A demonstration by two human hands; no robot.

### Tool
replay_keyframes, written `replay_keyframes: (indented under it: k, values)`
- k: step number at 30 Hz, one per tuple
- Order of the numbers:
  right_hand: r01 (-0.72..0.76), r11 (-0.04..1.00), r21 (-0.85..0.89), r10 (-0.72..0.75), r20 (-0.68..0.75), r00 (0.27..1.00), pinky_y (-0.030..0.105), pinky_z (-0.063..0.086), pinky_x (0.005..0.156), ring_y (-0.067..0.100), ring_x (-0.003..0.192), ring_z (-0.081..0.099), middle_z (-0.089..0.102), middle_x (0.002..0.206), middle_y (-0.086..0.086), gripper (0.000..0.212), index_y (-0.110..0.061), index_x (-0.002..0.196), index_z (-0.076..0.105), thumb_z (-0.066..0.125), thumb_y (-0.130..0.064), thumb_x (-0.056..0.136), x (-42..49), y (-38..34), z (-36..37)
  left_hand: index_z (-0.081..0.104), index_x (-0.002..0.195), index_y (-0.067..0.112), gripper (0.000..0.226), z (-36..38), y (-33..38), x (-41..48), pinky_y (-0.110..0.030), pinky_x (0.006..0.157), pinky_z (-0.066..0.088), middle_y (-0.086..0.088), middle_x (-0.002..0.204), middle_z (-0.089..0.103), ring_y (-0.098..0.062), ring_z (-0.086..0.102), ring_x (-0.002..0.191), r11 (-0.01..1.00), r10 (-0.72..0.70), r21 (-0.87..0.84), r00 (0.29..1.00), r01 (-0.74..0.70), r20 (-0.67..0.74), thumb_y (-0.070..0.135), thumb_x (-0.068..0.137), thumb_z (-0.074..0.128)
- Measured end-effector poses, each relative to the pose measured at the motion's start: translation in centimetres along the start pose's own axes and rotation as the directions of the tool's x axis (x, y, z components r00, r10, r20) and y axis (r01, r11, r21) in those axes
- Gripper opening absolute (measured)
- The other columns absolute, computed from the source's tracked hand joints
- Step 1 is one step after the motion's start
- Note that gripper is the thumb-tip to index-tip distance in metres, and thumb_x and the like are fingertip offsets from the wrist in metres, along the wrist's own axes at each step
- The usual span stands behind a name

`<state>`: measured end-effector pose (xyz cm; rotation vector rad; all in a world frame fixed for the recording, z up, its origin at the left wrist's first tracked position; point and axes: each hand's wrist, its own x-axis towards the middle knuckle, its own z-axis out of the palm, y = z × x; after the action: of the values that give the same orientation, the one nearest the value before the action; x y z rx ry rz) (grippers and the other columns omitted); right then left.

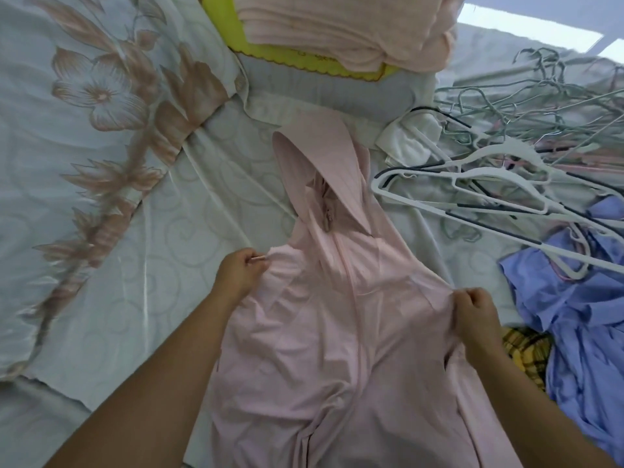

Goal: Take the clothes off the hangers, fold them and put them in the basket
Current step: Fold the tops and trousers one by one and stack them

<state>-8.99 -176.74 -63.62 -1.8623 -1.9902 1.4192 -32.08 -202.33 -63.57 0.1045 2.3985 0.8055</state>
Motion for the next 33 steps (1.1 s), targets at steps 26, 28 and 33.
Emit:
replay_keyframes:
  k: [26,28,33]
  values:
    - [-0.051,0.976,0.21,-0.059,0.484,0.873,0.025,0.045,0.053,0.013,0.062,0.058,0.065,0.063,-0.002,0.03,-0.019,0.068,0.07,0.078,-0.048,0.062,-0.4,-7.7,-3.0,0.066,0.077,0.007,0.018,-8.5,1.2,-3.3,-0.023,0.054,0.034,0.0,0.064,0.056,-0.01,0.047,0.06,0.957,0.034,-0.288,0.999,-0.027,0.019,0.022,0.086,0.065]
    - [-0.047,0.97,0.238,-0.069,0.458,0.886,0.024,0.045,0.05,0.016,0.062,0.056,0.064,0.064,0.0,0.018,-0.016,0.074,0.067,0.072,-0.033,0.075,-0.6,-9.1,-3.8,0.066,0.074,0.008,0.019,-9.9,1.8,-3.8,-0.026,0.056,0.031,-0.003,0.066,0.053,-0.014,0.045,0.063,0.968,0.052,-0.248,0.998,-0.043,0.028,0.023,0.086,0.066]
    - [0.094,0.965,0.245,-0.195,0.431,0.881,0.017,0.039,0.043,0.01,0.054,0.053,0.061,0.055,-0.008,0.034,-0.026,0.059,0.07,0.081,-0.056,0.048,-1.8,-13.2,-6.0,0.066,0.077,0.0,0.025,-13.6,3.2,-5.6,-0.019,0.052,0.029,-0.003,0.068,0.051,-0.011,0.043,0.067,0.974,0.096,-0.201,0.994,-0.103,-0.042,0.023,0.086,0.065]
